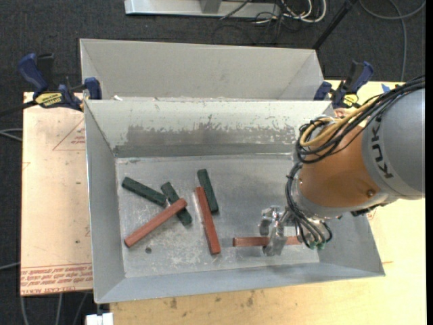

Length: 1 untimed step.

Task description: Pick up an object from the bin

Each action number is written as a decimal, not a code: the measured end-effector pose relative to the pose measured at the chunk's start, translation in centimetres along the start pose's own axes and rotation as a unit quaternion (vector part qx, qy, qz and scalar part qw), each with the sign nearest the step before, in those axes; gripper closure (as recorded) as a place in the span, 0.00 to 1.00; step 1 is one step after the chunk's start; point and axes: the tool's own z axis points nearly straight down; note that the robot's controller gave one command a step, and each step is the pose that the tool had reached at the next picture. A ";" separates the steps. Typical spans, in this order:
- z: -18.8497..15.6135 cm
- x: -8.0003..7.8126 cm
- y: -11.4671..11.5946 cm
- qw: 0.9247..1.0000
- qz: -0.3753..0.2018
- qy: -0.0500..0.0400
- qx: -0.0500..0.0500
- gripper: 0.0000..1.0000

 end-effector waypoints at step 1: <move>-1.2 -0.1 0.0 1.000 -0.001 0.001 0.000 1.00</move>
Offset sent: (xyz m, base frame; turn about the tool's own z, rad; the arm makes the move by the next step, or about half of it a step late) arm 0.0000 0.0001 0.0119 0.0000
